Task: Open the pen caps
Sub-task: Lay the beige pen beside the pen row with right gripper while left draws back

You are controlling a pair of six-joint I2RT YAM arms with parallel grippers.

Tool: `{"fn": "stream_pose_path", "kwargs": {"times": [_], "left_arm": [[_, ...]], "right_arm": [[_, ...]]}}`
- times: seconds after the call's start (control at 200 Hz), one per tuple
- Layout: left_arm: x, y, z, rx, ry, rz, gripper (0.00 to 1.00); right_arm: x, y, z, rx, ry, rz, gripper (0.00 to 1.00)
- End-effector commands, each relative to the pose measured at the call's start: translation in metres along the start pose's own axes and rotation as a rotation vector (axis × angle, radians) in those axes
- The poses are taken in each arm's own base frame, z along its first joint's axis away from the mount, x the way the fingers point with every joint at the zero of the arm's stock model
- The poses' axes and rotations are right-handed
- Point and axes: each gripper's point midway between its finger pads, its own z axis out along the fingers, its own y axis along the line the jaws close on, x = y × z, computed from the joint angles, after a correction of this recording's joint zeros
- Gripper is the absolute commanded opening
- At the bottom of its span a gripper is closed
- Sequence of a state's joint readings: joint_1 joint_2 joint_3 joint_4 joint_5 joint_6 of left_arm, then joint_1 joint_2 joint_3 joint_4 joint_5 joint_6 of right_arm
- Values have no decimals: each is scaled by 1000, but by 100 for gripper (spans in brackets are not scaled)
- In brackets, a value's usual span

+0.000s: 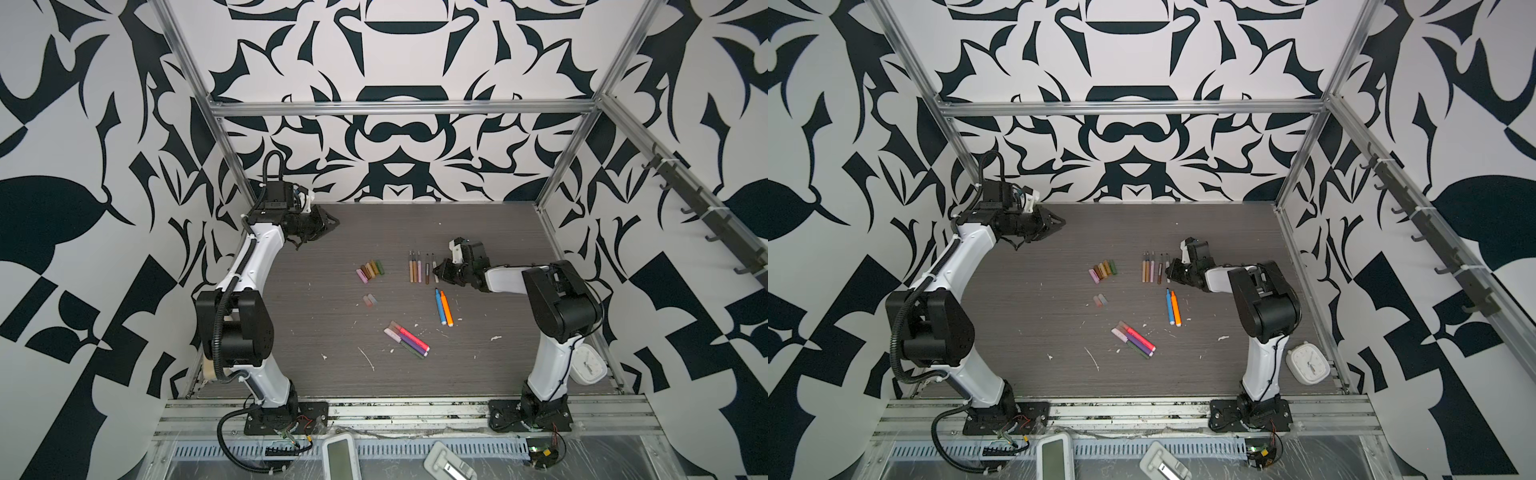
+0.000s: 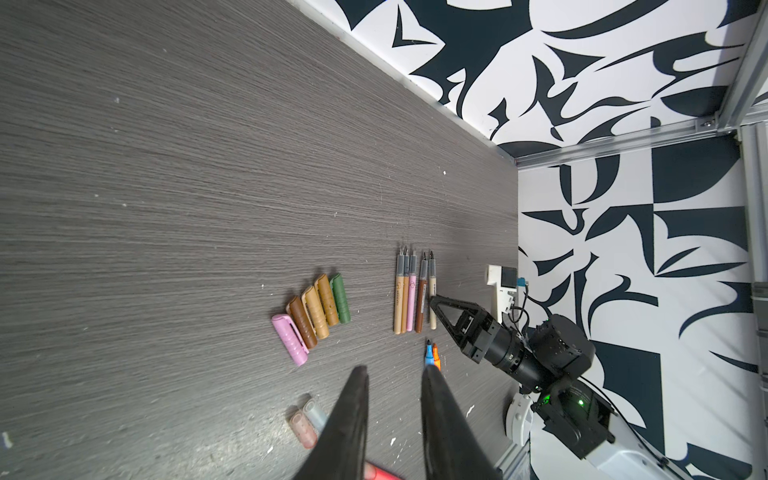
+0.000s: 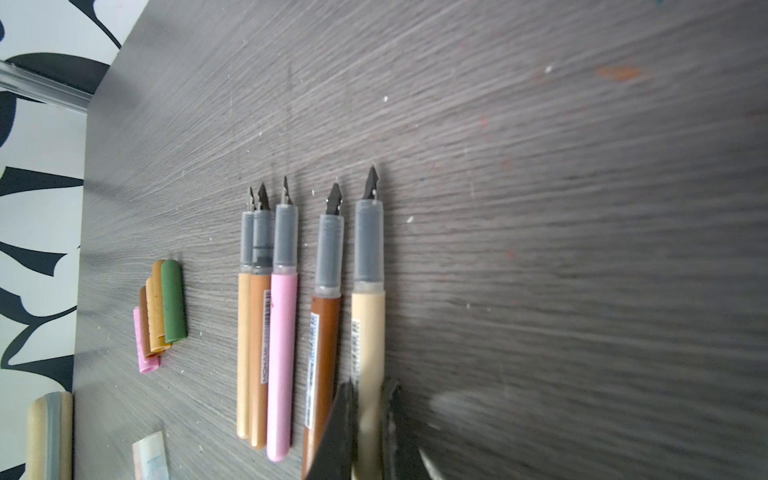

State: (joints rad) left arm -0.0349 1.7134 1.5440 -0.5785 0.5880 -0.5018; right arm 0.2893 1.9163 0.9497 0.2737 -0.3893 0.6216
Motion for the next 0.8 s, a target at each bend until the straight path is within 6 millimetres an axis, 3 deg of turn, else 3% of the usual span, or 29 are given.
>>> {"fn": "stream_pose_path", "kwargs": {"times": [0.0,0.09,0.3,0.5,0.795], "left_arm": [[3,4,3,12,12,-15,26],[3,4,3,14,12,-15,26],[3,5,4,16,17,-20,27],[3,5,5,17,19,-21,27],[3,5,5,20,22,-24,26]], "right_arm": [[10,3,-3,-23,21,19,20],[11,1,-3,-23,18,22,27],[12,3,0,-35,31,26,30],[13,19,9,-111,64,6,50],[23,25,12,-55,95,-60,53]]}}
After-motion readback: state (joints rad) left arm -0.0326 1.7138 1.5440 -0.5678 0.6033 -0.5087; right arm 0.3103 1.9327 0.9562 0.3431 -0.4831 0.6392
